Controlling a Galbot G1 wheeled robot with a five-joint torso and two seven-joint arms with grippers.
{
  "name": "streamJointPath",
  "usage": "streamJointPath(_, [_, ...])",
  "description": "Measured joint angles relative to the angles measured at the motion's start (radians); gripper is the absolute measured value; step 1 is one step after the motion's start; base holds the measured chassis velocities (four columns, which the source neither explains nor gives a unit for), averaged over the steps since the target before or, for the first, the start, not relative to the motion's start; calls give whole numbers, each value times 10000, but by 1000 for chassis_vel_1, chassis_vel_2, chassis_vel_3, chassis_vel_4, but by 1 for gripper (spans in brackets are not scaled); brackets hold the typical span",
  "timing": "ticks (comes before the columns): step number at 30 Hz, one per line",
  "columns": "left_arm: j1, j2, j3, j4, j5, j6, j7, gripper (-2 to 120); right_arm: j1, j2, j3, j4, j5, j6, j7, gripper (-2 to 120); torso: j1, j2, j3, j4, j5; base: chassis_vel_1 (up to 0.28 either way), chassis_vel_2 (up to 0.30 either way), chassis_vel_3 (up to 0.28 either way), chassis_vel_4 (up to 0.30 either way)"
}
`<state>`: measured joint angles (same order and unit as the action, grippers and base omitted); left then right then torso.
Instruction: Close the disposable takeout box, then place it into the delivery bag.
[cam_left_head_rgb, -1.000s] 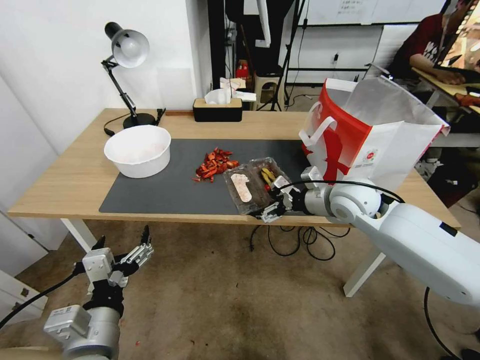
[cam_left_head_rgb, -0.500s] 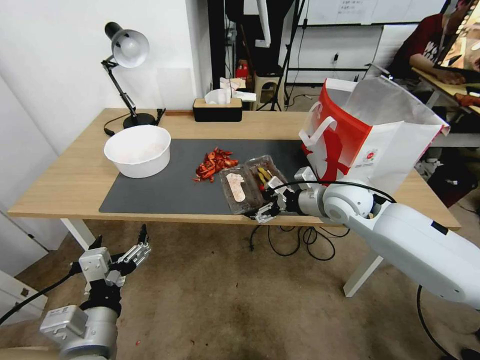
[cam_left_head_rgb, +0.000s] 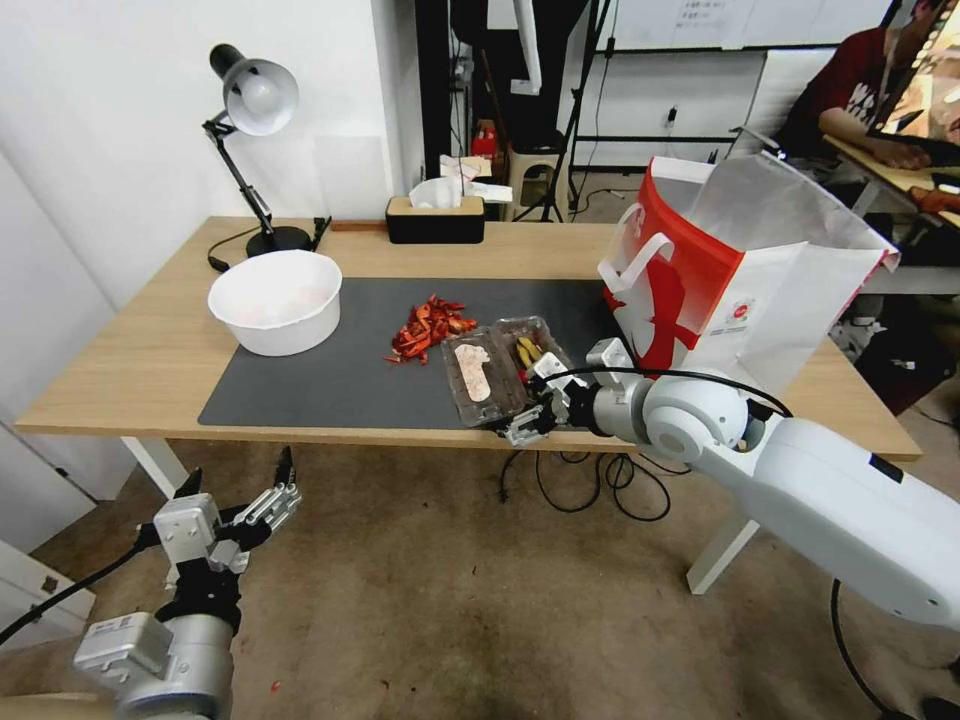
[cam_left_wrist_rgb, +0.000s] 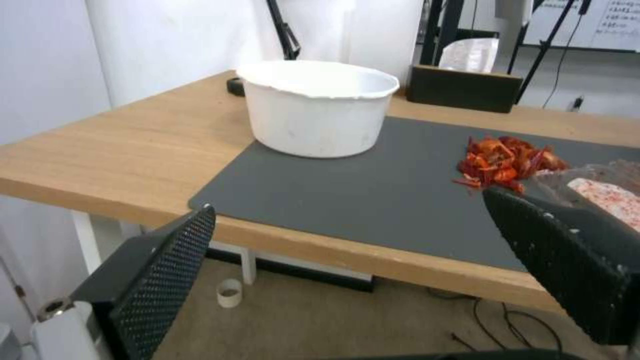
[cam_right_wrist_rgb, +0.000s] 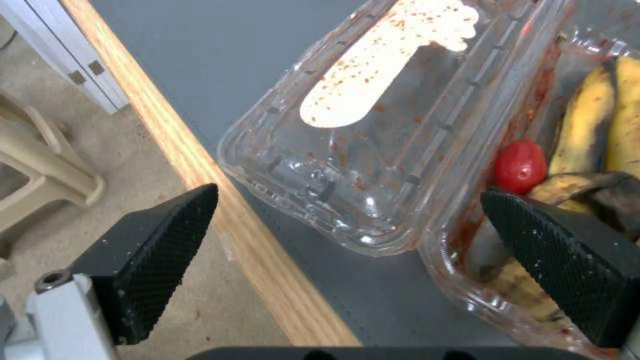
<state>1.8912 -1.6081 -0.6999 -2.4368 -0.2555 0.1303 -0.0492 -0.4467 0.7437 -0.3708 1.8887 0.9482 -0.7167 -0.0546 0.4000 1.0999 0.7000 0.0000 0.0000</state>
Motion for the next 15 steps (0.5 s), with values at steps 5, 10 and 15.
streamJointPath(5, [18,0,-33,-40,0,-3,-3,100,-68,43,-5,0,92,-5,187,100,0,0,0,0,1,0,0,0,0])
streamJointPath(10, [15,0,-65,-64,-3,-3,-8,100,-43,114,-106,44,502,-9,600,100,0,0,0,0,0,0,0,0,0])
streamJointPath(15, [11,0,-70,-70,-4,-3,-14,100,39,175,-223,125,798,-11,831,100,0,0,0,0,0,0,0,0,0])
